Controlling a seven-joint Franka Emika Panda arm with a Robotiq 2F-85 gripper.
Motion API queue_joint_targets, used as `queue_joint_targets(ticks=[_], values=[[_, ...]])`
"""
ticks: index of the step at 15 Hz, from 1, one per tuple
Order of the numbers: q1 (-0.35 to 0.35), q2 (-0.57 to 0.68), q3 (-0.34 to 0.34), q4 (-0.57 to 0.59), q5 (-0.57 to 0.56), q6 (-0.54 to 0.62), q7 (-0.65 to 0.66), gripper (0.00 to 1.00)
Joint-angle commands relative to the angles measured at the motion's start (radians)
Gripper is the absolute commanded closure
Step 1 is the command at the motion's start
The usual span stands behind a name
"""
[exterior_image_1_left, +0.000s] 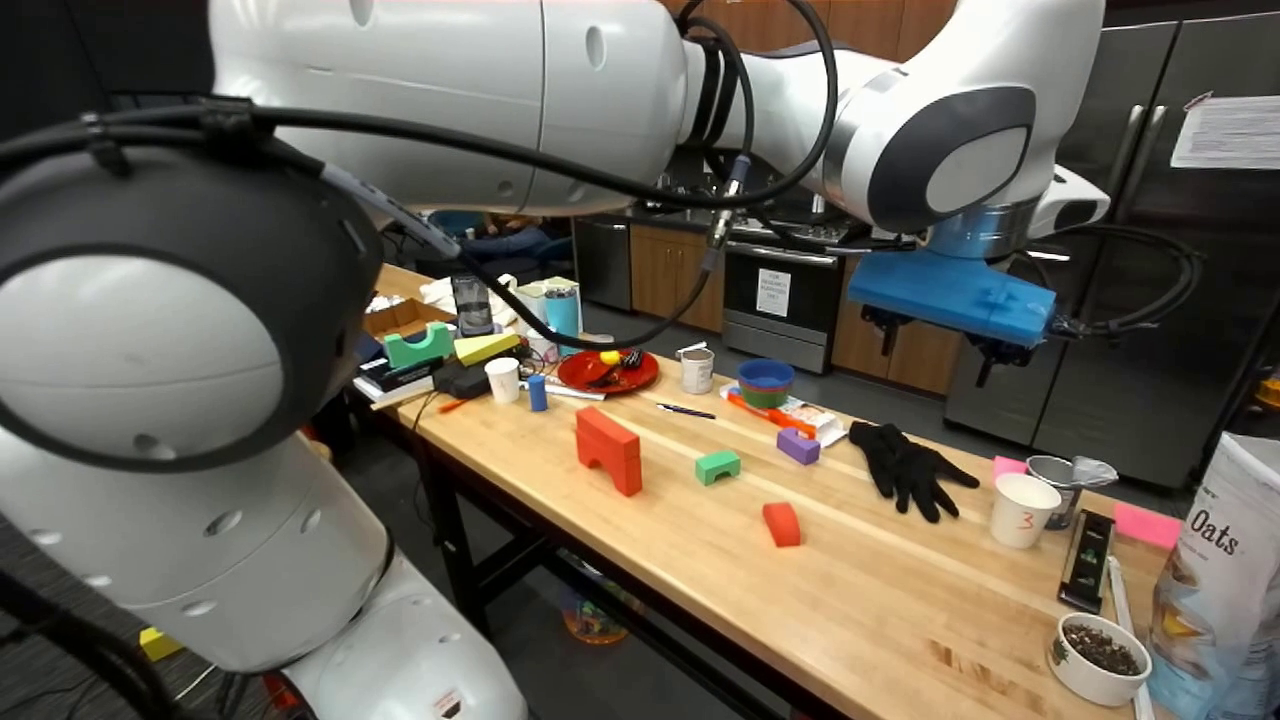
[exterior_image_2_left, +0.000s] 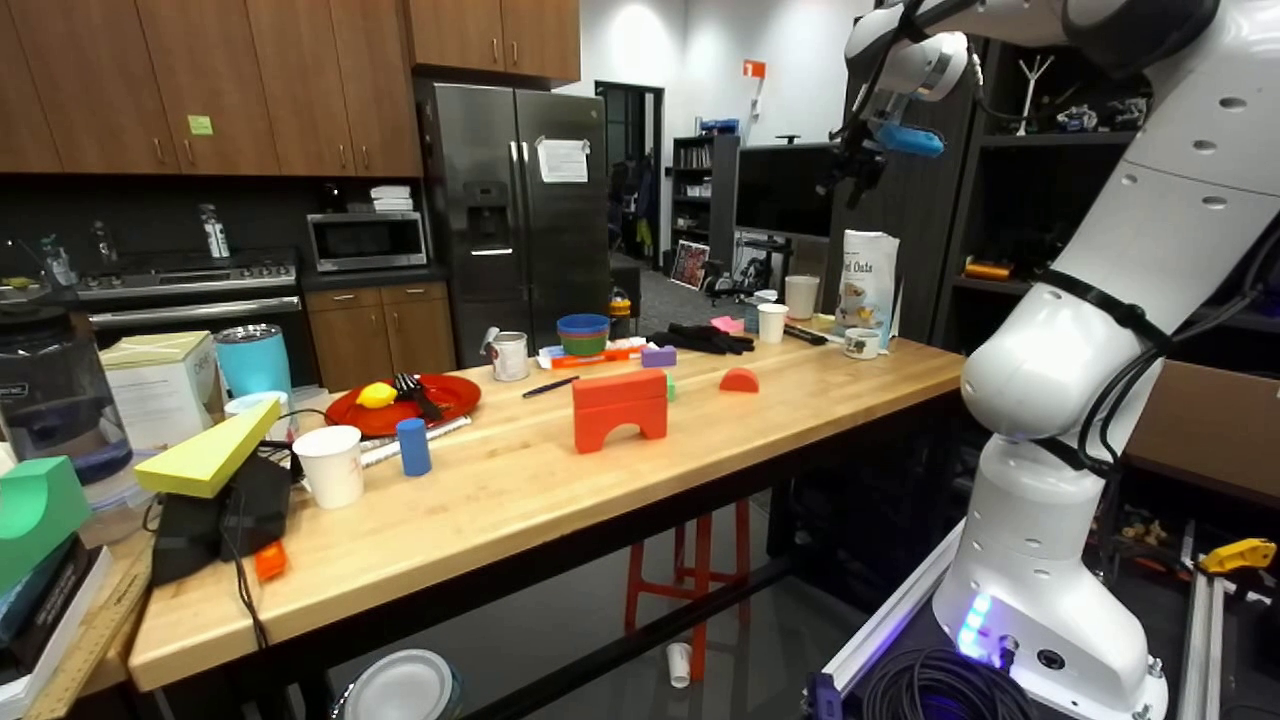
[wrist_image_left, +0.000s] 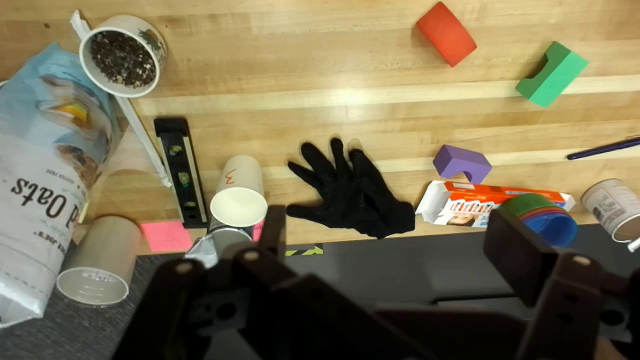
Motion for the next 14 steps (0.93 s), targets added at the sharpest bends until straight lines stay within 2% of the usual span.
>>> queue_joint_targets(ticks=[1,5,9,11,14], values=[[0.022,0.071,0.013,0.110,0.006,0.002,-0.141,0.00],[0.055,0.142,0.032,0.183,0.072,-0.003,-0.336,0.00],[0.045,0.163,0.069,0.147,0.168,-0.010,-0.495,0.00],[0.037,0.175,0.084,0.131,0.195,-0.047,-0.537,0.00],[0.027,0.178,0.105,0.110,0.174,-0.137,-0.536,0.00]])
